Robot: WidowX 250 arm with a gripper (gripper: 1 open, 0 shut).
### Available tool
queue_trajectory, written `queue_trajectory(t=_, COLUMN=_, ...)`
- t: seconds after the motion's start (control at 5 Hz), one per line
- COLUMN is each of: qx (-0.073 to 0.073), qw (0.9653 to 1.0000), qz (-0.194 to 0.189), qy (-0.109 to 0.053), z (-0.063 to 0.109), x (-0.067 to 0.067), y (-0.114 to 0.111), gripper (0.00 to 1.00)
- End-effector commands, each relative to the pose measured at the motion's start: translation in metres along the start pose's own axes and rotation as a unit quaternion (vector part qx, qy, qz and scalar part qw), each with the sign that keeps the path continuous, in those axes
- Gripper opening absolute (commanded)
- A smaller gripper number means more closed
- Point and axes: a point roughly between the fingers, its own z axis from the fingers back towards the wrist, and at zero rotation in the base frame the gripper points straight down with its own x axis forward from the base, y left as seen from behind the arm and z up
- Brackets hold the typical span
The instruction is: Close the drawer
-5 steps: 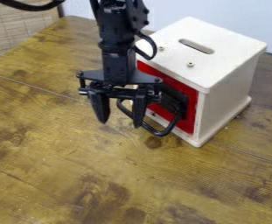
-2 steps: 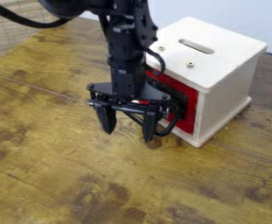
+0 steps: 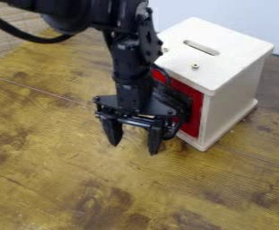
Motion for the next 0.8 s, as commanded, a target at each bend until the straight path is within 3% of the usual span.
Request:
queue_trajectory(t=0.0, qx=-0.005, qw=0.9994, qz=0.018, qy=-0.030, z=0.0176, x=0.0083, y=0.0083, gripper=1.00)
queue_trajectory(t=0.4, qx=-0.006, qw=0.9995, qz=0.016, qy=-0.028, z=0.0247, x=0.0098, y=0.0050, gripper=1.00)
queue_trajectory(t=0.6, qx=-0.003, qw=0.9982, qz=0.053, qy=-0.029, z=0.0215, x=0.0125, y=0.0104, gripper=1.00)
